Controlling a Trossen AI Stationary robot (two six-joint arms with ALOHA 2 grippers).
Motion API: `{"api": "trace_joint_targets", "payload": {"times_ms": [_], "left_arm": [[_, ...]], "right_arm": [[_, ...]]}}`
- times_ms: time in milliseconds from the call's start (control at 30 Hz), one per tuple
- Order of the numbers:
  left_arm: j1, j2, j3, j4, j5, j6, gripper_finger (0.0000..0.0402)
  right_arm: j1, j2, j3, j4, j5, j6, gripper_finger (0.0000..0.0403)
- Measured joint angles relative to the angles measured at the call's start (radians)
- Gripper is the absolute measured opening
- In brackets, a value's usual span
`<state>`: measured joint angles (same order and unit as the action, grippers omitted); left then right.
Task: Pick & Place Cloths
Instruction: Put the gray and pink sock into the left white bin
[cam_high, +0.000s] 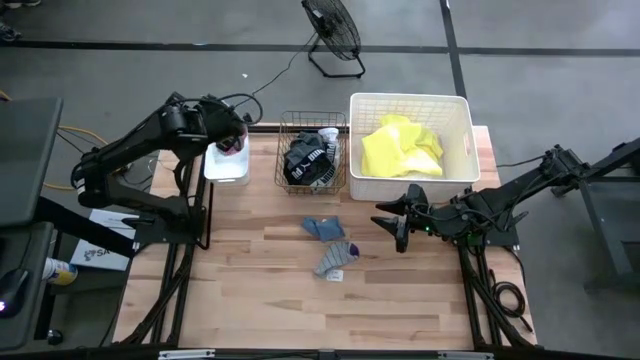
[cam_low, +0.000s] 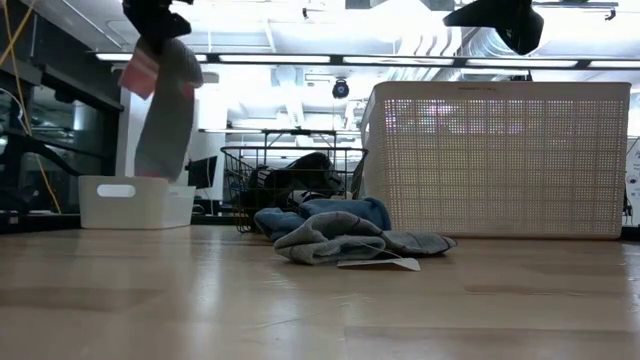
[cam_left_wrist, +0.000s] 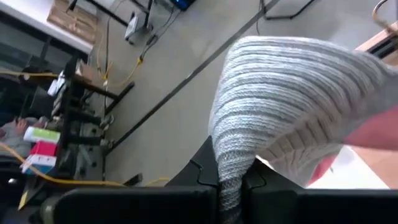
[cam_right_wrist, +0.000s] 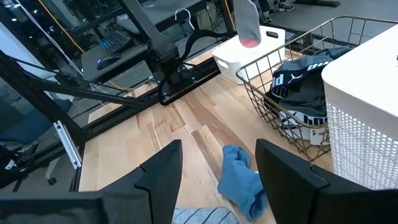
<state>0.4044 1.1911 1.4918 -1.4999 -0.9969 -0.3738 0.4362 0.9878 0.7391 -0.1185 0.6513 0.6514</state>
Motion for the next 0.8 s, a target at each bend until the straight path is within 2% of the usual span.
{"api": "trace_joint_targets", "payload": {"times_ms": [167,433,633,800], "left_arm": [[0.056,0.023,0.0,-0.028,0.003,0.002,0.0],[0.112,0.032,-0.007,-0.018,0.08,0.002,0.0],[0.155,0.032,-0.091,-0.012,0.167,0.013,0.0],[0.19,0.032,-0.164,0.064,0.231,0.072,0.0]], "right_arm": [[0.0,0.0,0.0,0.0,-0.001,-0.001,0.0196],[0.0,0.0,0.0,0.0,-0.001,-0.001,0.0196],[0.0,0.0,0.0,0.0,-0.001,-0.002,0.0196],[0.0,0.0,0.0,0.0,-0.001,-0.01,0.0196]]}}
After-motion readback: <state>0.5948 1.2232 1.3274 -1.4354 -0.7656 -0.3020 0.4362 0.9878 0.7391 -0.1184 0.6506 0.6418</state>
